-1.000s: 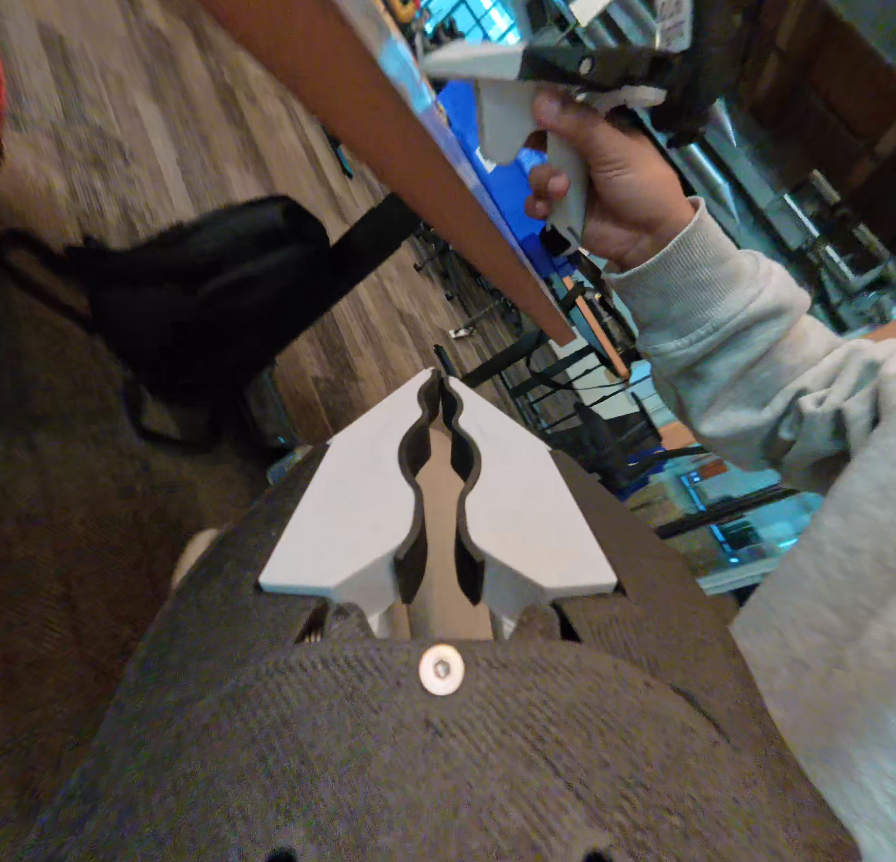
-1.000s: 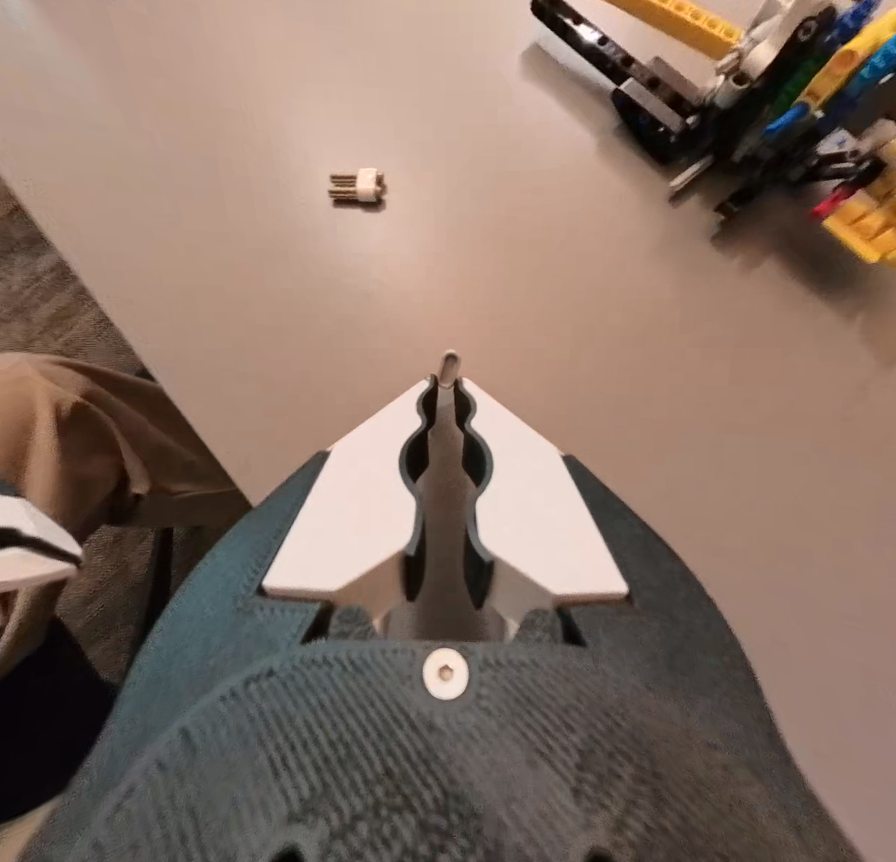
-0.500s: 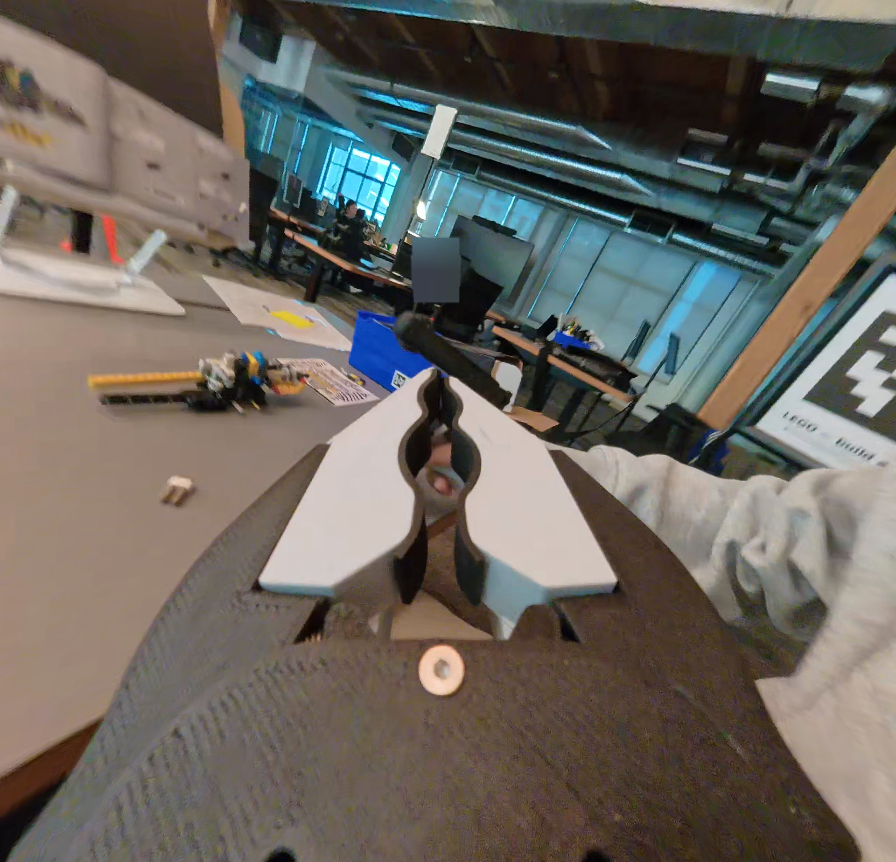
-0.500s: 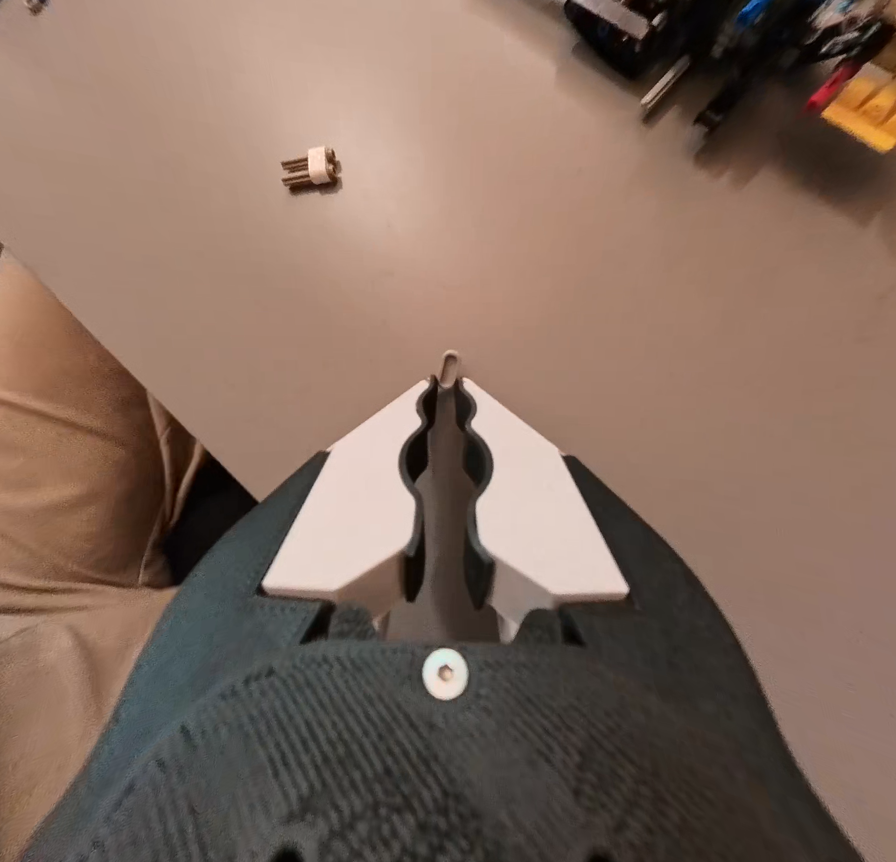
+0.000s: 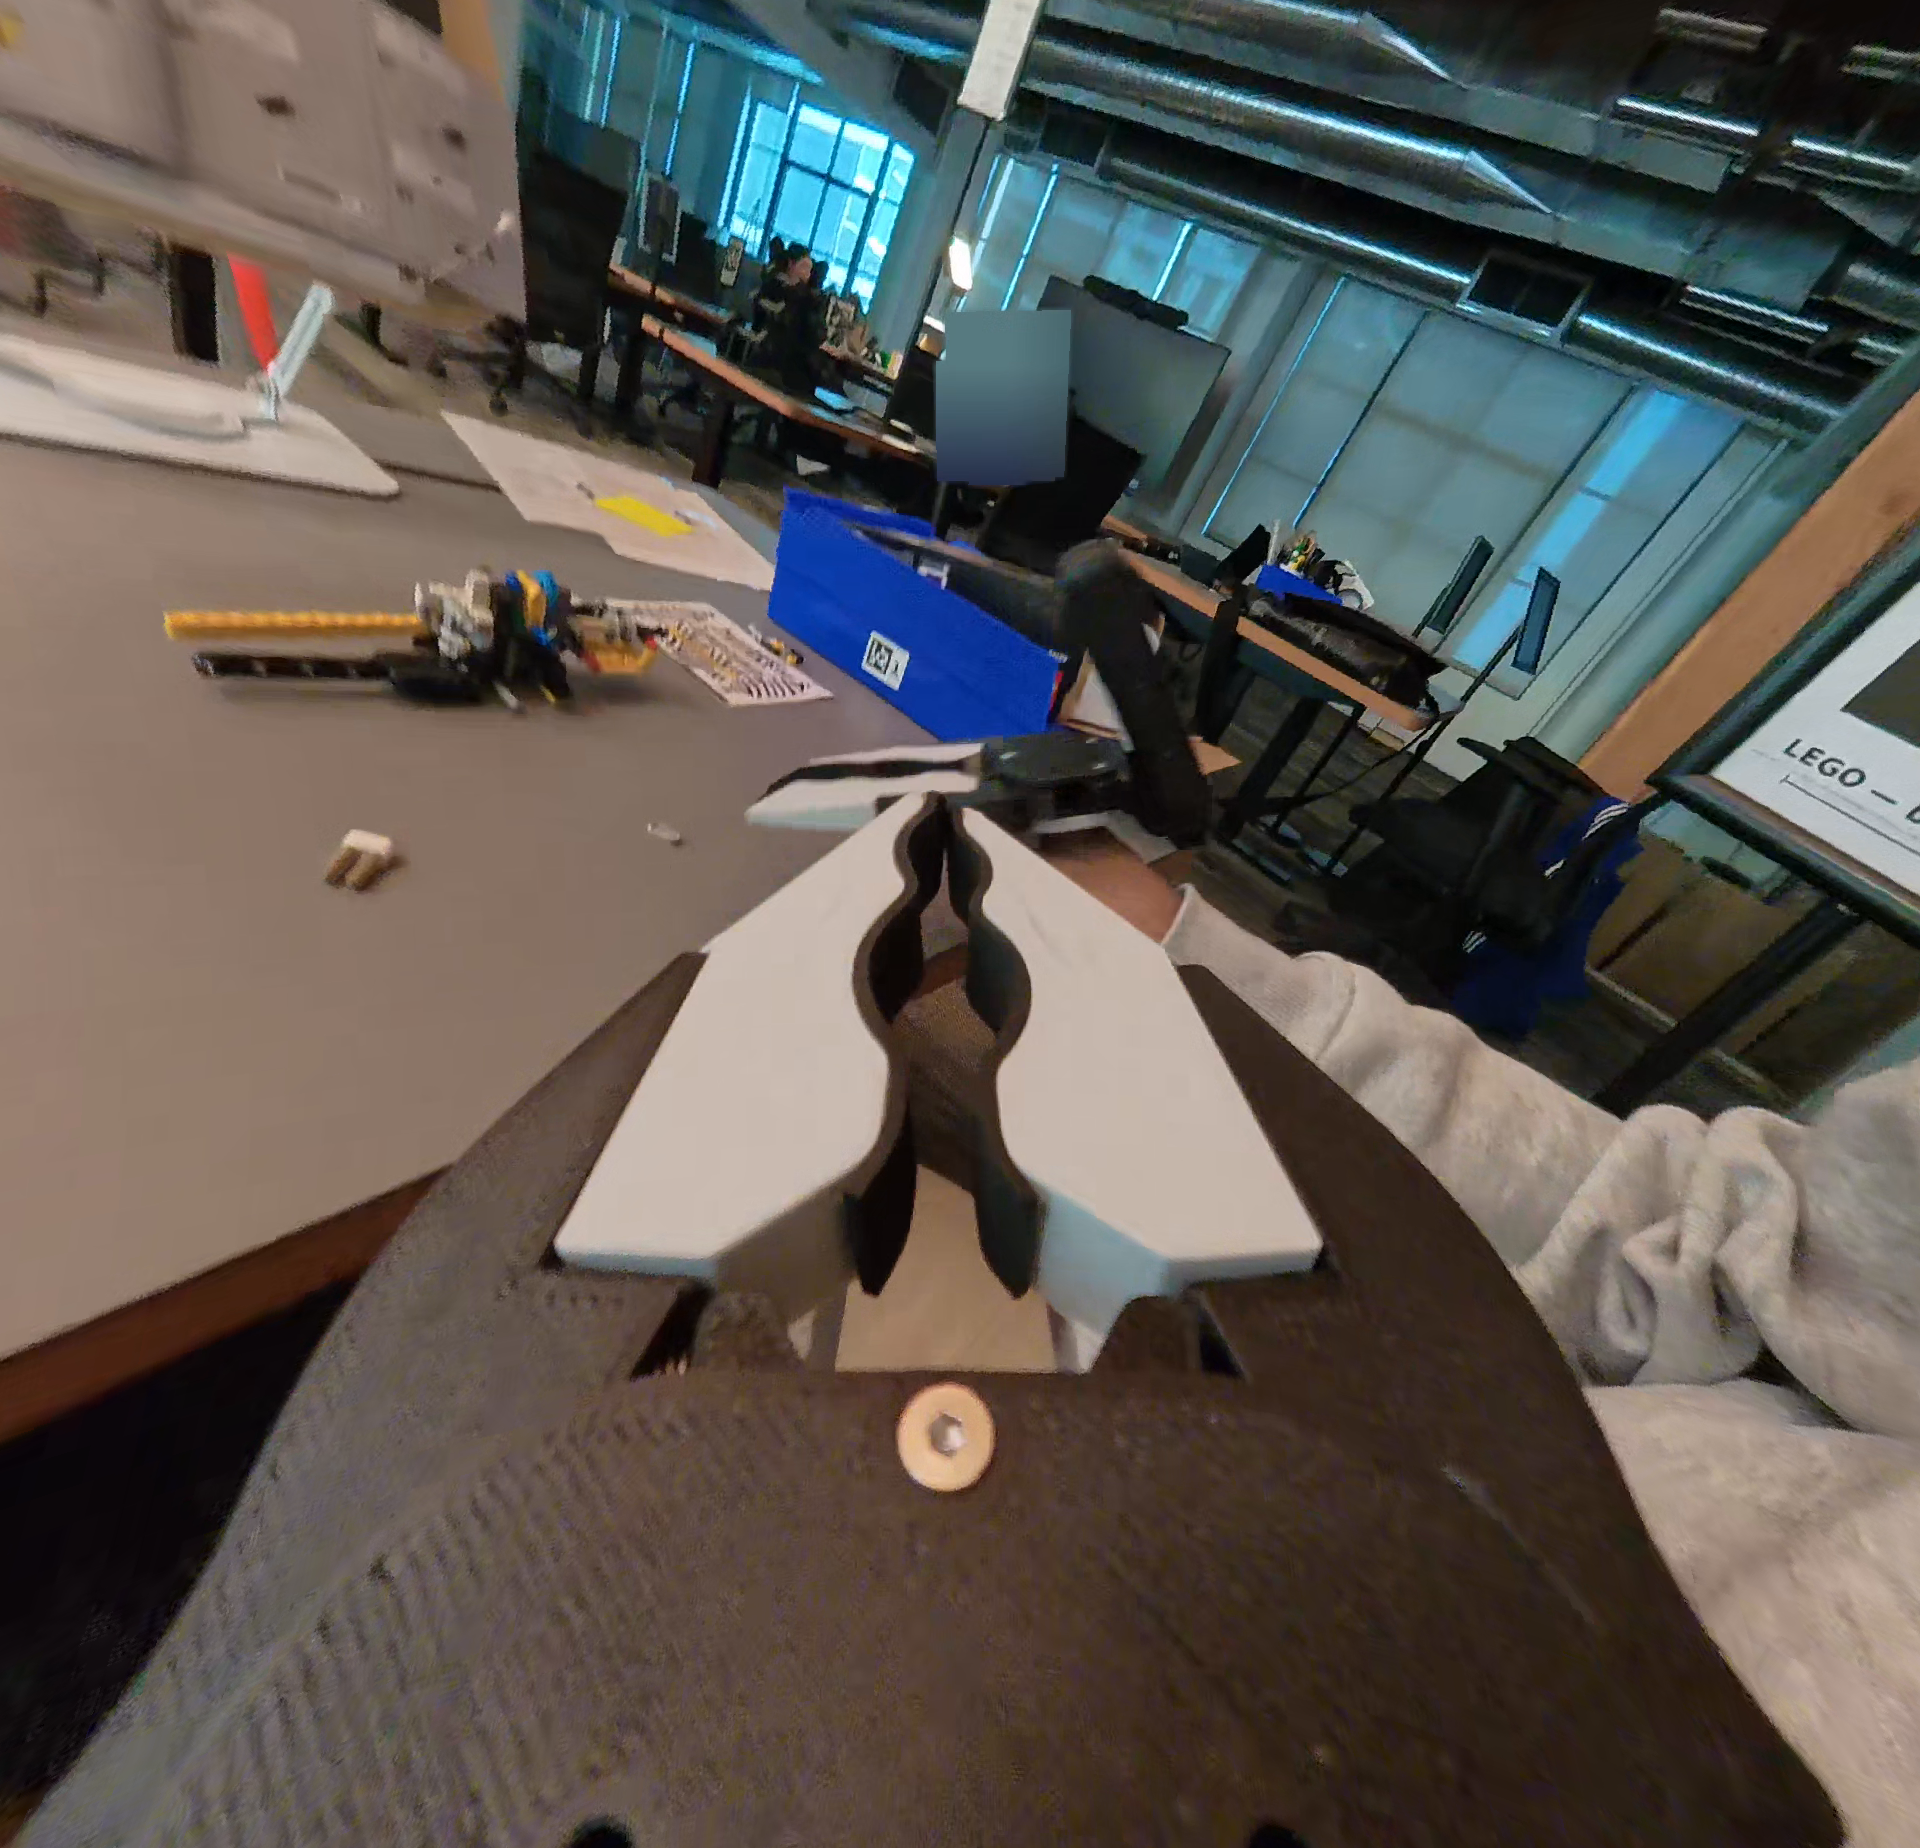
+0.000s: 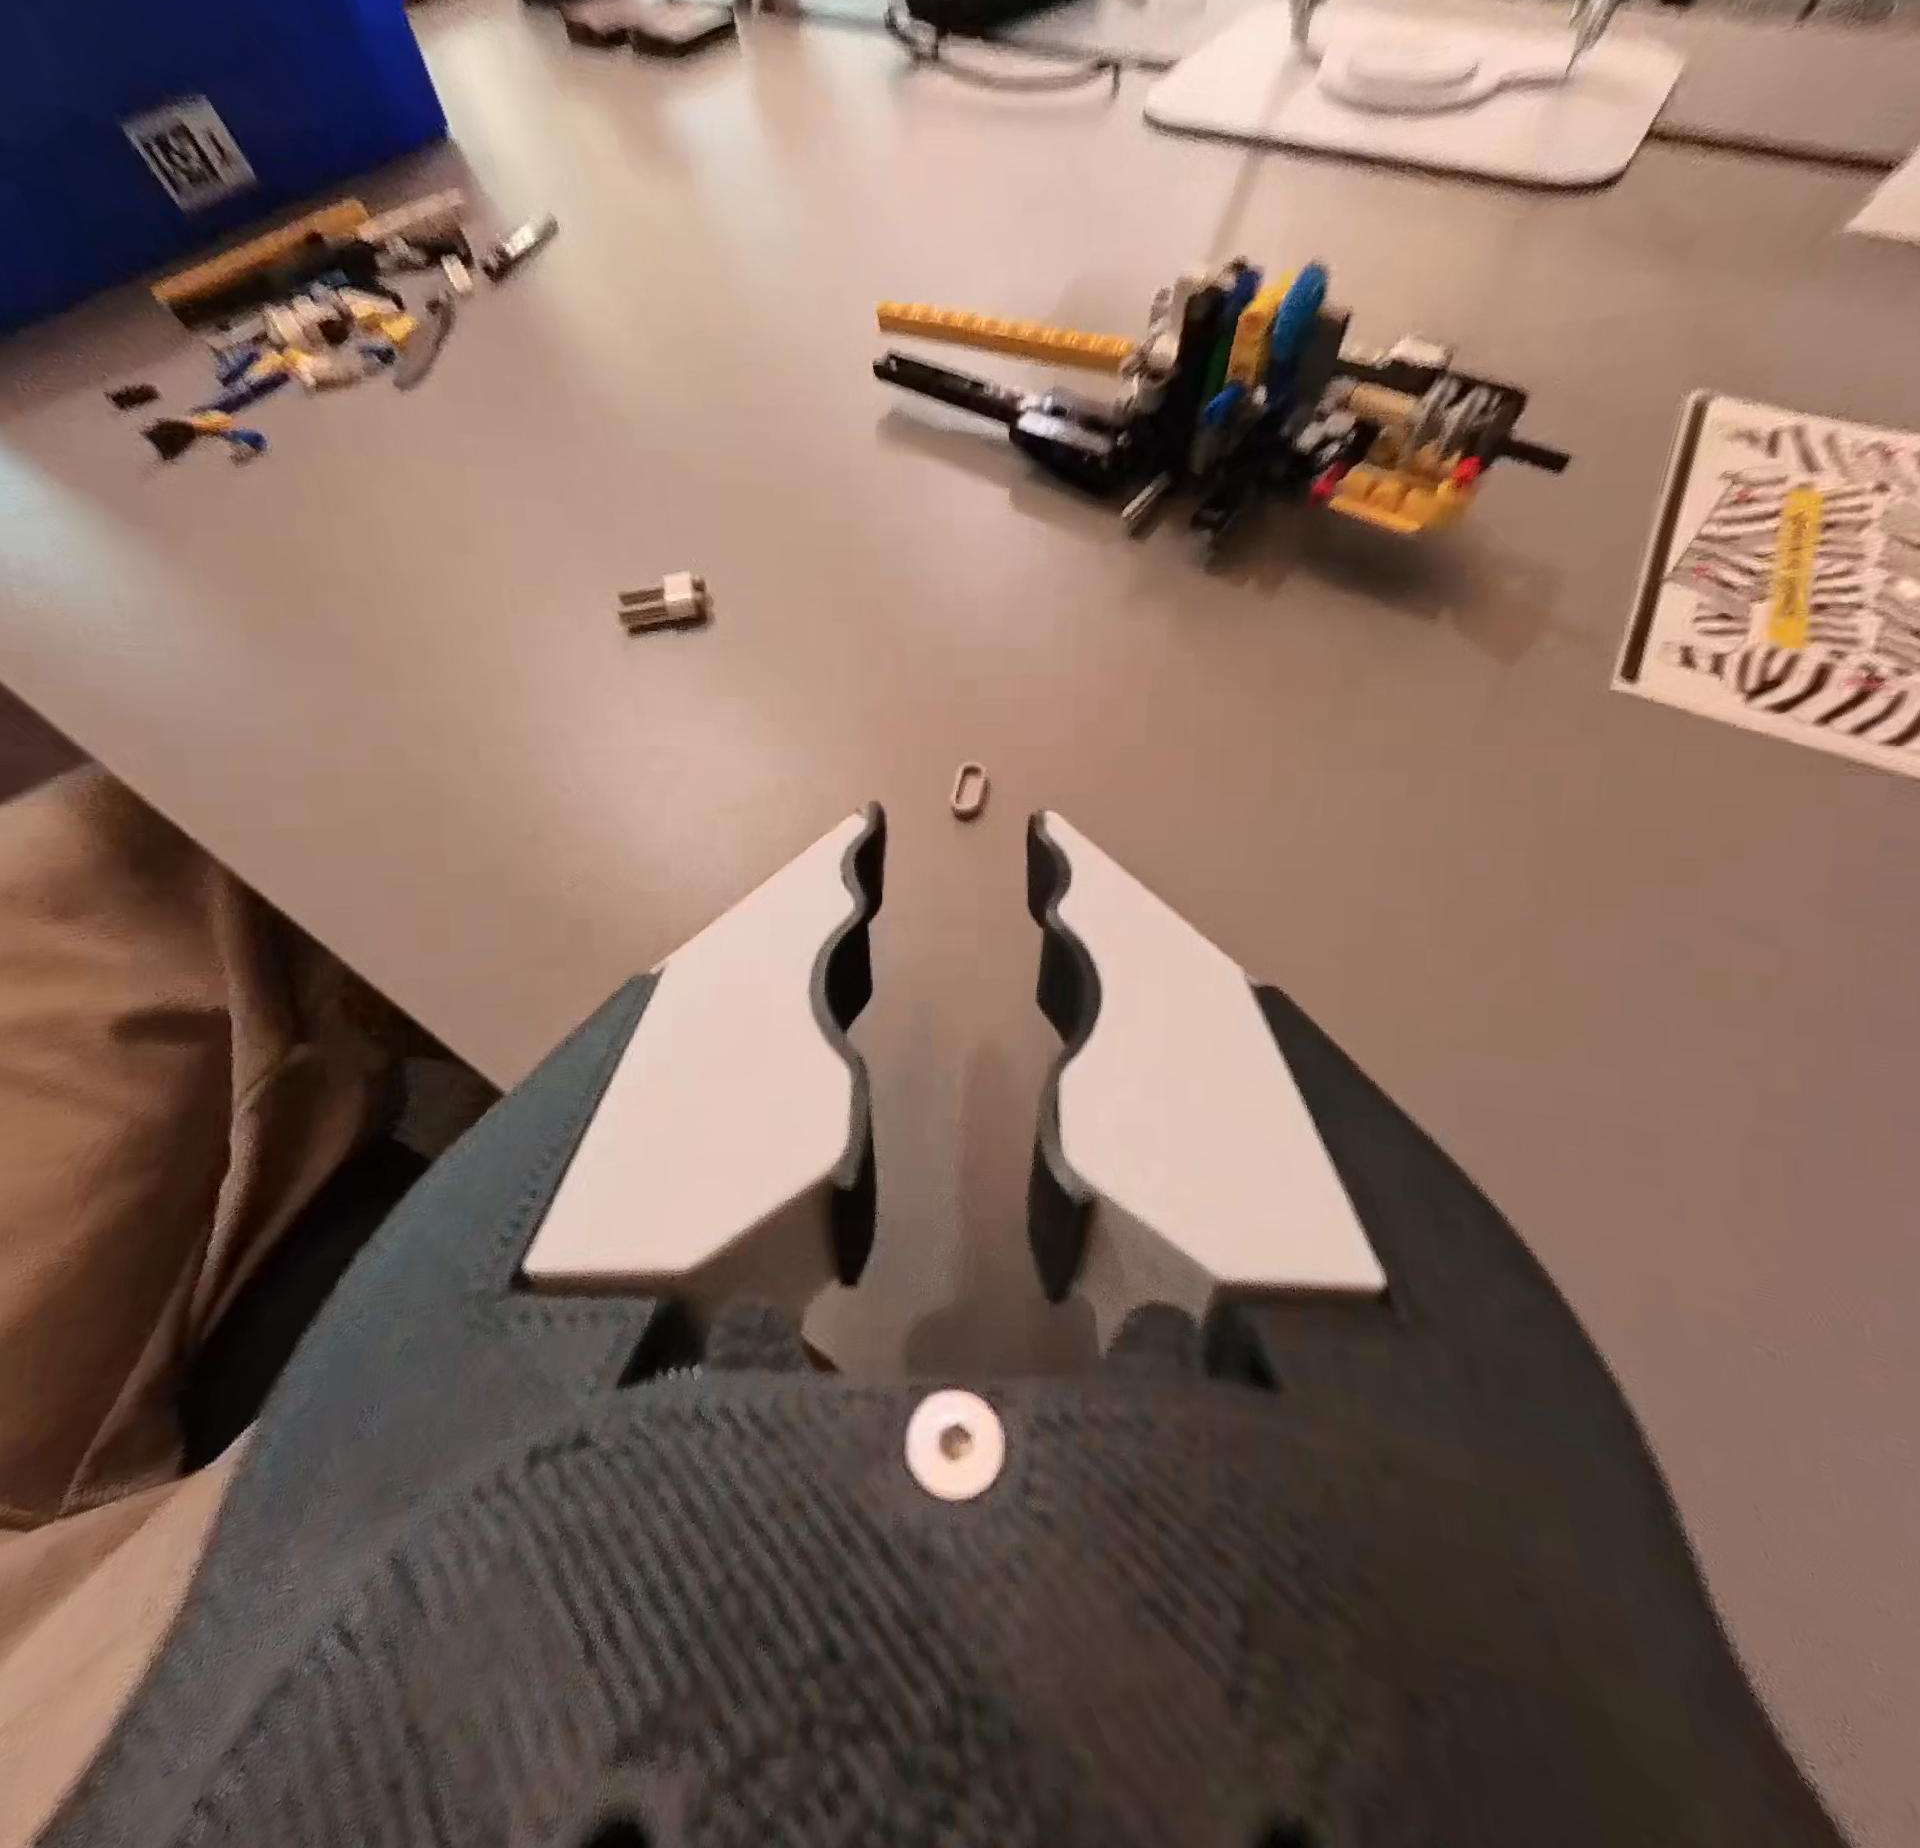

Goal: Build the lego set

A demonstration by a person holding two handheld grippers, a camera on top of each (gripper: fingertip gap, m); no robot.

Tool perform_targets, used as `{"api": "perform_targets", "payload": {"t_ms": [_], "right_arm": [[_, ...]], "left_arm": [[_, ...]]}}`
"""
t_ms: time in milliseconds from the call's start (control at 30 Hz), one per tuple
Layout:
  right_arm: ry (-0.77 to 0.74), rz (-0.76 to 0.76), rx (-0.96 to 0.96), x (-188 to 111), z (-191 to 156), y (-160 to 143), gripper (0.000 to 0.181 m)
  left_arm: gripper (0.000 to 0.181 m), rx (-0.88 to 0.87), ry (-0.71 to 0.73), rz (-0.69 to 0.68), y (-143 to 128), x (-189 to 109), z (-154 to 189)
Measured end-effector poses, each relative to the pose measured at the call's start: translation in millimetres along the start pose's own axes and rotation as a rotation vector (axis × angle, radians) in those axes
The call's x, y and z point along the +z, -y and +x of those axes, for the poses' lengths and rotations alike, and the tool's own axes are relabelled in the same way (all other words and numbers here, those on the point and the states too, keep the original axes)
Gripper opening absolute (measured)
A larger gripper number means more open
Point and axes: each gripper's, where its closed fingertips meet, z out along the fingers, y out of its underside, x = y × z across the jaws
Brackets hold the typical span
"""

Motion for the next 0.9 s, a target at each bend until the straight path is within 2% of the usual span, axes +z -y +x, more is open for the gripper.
{"api": "perform_targets", "payload": {"t_ms": [33,167,333,500,700,900], "right_arm": [[0.003,0.031,-0.008,-5.3,0.2,3.5,0.027],[-0.037,0.125,-0.050,-16.4,12.1,16.0,0.029],[-0.081,0.131,-0.183,-12.8,19.3,16.6,0.027],[-0.116,0.192,-0.267,-8.7,32.6,41.3,0.023],[-0.096,0.237,-0.172,6.3,51.4,61.2,0.022],[-0.115,0.249,-0.123,4.8,59.1,75.6,0.025]], "left_arm": [[0.000,-0.026,0.003,-0.007,-6.4,3.4,-5.6],[0.000,-0.092,0.021,-0.048,-24.8,23.9,-32.5],[0.000,-0.133,0.013,-0.160,-47.6,61.8,-69.1],[0.000,-0.153,-0.040,-0.303,-58.3,106.6,-95.2],[0.000,-0.081,-0.068,-0.328,-49.0,136.2,-105.5],[0.000,0.008,-0.112,-0.320,-27.6,135.2,-107.1]]}}
